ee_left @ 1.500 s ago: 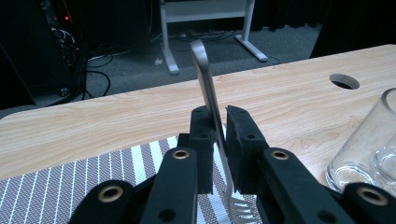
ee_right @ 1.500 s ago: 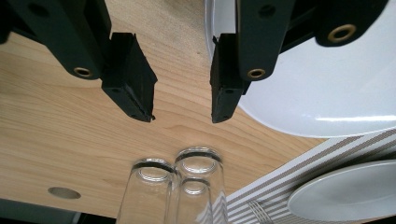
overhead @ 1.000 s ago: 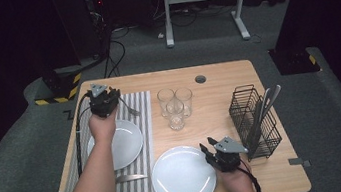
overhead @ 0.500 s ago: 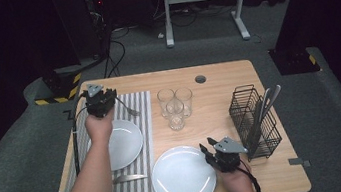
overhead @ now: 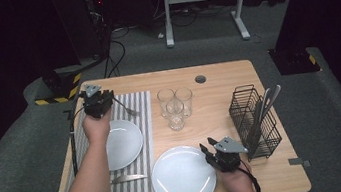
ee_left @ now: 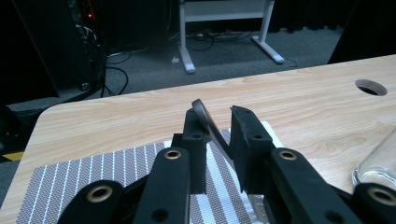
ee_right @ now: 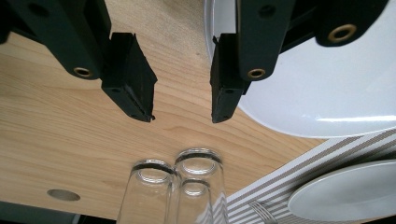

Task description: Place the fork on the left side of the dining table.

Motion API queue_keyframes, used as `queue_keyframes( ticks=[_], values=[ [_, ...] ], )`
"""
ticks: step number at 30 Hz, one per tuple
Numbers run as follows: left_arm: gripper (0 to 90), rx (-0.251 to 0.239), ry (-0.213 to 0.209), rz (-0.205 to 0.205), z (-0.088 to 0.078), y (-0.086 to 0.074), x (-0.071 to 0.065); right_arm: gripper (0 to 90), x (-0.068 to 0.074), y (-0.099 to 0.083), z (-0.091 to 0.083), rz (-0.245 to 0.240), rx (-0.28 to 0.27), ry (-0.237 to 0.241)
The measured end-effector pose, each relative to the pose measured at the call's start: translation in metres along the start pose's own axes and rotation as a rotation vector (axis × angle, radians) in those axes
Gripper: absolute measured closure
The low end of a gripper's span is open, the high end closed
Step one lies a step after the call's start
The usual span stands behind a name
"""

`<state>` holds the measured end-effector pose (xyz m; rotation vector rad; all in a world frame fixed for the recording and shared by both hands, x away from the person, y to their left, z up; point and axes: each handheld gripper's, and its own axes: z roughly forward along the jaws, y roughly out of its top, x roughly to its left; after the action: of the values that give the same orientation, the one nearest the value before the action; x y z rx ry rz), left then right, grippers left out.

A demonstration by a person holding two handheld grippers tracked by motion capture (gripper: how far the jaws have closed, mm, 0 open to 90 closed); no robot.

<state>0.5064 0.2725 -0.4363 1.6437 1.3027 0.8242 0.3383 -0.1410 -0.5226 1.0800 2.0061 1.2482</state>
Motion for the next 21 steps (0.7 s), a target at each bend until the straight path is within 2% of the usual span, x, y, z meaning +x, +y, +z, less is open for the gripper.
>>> queue_keyframes(
  ticks=[12, 21],
  values=[
    [71.9, 0.022, 0.018, -0.026, 0.0, -0.01, 0.017, 59.1, 0.001, 0.001, -0.003, -0.005, -0.007, -0.002],
    [70.5, 0.018, 0.019, -0.039, 0.001, -0.015, 0.022, 59.0, 0.004, 0.001, -0.005, -0.026, -0.01, -0.012]
  ],
)
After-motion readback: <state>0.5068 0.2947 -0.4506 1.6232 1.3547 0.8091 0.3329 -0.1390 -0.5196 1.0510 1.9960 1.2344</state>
